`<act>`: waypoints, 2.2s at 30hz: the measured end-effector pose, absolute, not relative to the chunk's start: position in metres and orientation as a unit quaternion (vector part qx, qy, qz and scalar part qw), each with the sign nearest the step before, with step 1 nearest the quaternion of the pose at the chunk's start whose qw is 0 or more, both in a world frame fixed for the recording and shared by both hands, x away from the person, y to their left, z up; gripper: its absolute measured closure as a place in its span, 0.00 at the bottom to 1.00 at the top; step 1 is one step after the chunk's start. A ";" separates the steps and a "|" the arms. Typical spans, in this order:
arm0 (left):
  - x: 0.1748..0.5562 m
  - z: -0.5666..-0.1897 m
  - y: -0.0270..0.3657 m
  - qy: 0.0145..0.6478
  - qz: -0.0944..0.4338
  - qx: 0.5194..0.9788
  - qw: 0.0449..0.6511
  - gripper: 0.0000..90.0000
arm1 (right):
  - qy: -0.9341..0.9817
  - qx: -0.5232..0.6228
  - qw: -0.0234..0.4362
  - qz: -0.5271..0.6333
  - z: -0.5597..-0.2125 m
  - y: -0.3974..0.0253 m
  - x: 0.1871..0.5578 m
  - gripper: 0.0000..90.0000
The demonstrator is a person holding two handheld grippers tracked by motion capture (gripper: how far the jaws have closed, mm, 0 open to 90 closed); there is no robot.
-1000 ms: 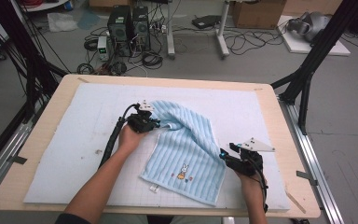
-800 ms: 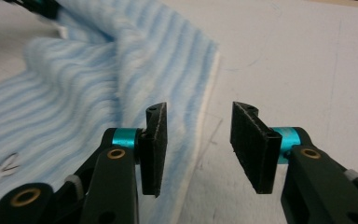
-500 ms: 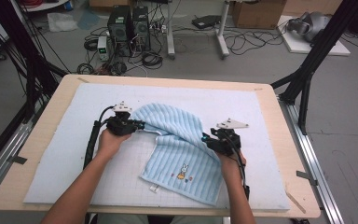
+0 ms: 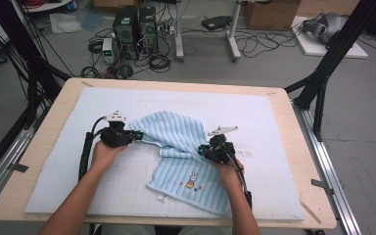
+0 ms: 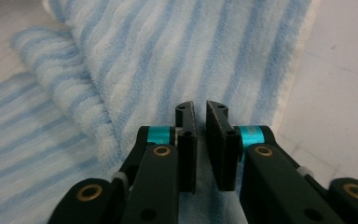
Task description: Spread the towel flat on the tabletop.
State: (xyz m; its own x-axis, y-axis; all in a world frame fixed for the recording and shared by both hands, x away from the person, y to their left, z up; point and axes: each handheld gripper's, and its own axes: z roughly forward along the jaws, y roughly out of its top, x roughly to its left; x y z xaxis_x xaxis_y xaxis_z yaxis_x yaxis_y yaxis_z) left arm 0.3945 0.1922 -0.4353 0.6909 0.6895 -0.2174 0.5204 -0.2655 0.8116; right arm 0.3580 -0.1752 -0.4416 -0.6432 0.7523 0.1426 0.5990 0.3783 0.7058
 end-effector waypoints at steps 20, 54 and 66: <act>0.382 -0.425 0.218 0.393 0.114 0.752 0.517 0.58 | 0.811 0.372 0.054 0.447 -0.424 -0.181 0.351 0.67; 0.383 -0.437 0.213 0.407 0.114 0.745 0.517 0.54 | 0.844 0.334 0.154 0.389 -0.427 -0.155 0.397 0.95; 0.383 -0.437 0.212 0.408 0.118 0.741 0.520 0.54 | 0.808 0.369 0.104 0.447 -0.433 -0.170 0.399 0.73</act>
State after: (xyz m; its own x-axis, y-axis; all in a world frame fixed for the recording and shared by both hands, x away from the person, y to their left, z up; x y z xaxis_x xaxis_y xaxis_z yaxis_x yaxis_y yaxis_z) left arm 0.3831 0.2123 -0.4365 0.6402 0.7265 -0.2496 0.4819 -0.1268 0.8670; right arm 0.3994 -0.1696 -0.4329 -0.7064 0.6894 0.1607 0.5027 0.3287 0.7995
